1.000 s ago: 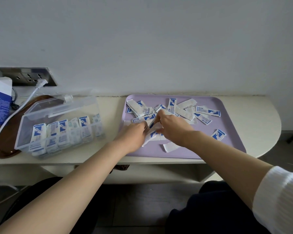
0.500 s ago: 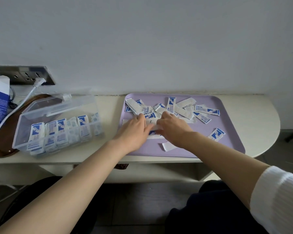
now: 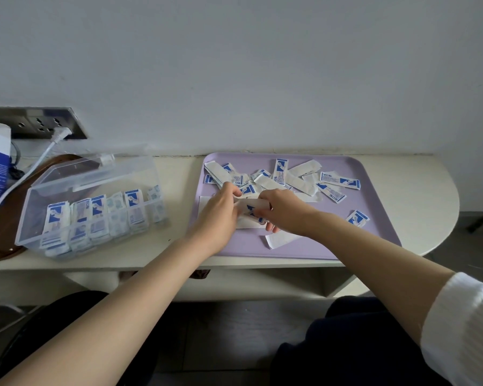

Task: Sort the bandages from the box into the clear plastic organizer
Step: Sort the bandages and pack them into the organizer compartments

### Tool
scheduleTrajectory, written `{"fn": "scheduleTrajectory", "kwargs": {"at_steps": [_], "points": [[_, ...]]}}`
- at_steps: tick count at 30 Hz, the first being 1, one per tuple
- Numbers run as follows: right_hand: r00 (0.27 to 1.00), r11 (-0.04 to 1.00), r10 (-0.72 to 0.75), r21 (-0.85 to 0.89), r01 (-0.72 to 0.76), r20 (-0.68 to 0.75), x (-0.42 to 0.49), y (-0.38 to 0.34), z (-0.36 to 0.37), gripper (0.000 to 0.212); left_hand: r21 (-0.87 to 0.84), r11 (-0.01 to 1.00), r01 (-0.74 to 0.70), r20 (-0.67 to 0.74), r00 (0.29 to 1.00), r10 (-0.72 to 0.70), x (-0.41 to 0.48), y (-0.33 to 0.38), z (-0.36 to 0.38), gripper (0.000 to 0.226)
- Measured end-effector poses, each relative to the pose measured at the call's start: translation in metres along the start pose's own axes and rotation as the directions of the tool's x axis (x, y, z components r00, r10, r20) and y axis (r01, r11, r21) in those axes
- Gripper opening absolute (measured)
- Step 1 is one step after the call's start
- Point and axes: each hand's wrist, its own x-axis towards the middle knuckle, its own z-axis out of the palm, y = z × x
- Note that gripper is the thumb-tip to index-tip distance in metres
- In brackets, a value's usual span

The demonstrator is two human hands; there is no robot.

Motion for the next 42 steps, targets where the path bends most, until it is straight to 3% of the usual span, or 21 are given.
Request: {"fn": "scheduleTrajectory", "kwargs": {"at_steps": [6, 9, 11, 18, 21, 25, 28, 30, 33, 38, 42], "points": [[0.994, 0.992, 0.054, 0.107, -0.064, 0.09, 0.005, 0.004, 0.002, 0.012, 0.05, 0.989, -0.14, -0.192, 0.97, 0.147, -0.002, 0.01, -0.013, 0.004], [0.99, 0.929, 0.063, 0.356, -0.106, 0.13, 0.005, 0.0, -0.001, 0.02, 0.218, 0.955, -0.201, -0.147, 0.961, 0.236, -0.004, 0.01, -0.01, 0.007], [0.984, 0.897, 0.022, 0.432, -0.097, 0.177, 0.002, 0.0, -0.003, 0.023, 0.254, 0.941, -0.222, -0.129, 0.957, 0.261, -0.006, 0.009, -0.009, 0.009], [0.926, 0.819, -0.104, 0.559, -0.128, 0.364, 0.0, 0.005, -0.005, 0.039, 0.177, 0.956, -0.232, -0.114, 0.96, 0.254, -0.009, 0.007, -0.013, 0.008], [0.951, 0.827, -0.102, 0.556, -0.082, 0.291, 0.001, 0.005, -0.003, 0.031, 0.132, 0.965, -0.224, -0.117, 0.964, 0.24, -0.009, 0.006, -0.014, 0.012], [0.99, 0.913, -0.041, 0.409, -0.017, 0.133, 0.003, 0.005, 0.0, 0.024, 0.204, 0.936, -0.285, -0.059, 0.951, 0.303, -0.009, 0.006, -0.013, 0.028], [0.991, 0.992, -0.124, 0.014, 0.125, -0.054, 0.004, 0.004, 0.005, 0.019, 0.341, 0.894, -0.291, -0.116, 0.93, 0.348, -0.012, -0.001, -0.009, 0.045], [0.972, 0.958, -0.214, -0.214, 0.19, -0.097, 0.005, 0.006, 0.01, 0.021, 0.42, 0.882, -0.214, -0.114, 0.951, 0.286, -0.013, -0.006, -0.007, 0.043], [0.964, 0.892, -0.26, -0.396, 0.216, -0.06, 0.009, 0.014, 0.019, 0.02, 0.529, 0.84, -0.118, 0.015, 0.992, 0.129, -0.019, -0.015, 0.001, 0.028], [0.948, 0.84, -0.317, -0.457, 0.292, 0.023, 0.01, 0.018, 0.034, 0.031, 0.597, 0.787, -0.155, 0.132, 0.987, 0.094, -0.031, -0.017, 0.014, 0.021], [0.948, 0.872, -0.318, -0.401, 0.281, -0.026, 0.008, 0.017, 0.046, 0.038, 0.614, 0.774, -0.157, 0.146, 0.986, 0.084, -0.03, -0.013, 0.014, 0.038]]}}
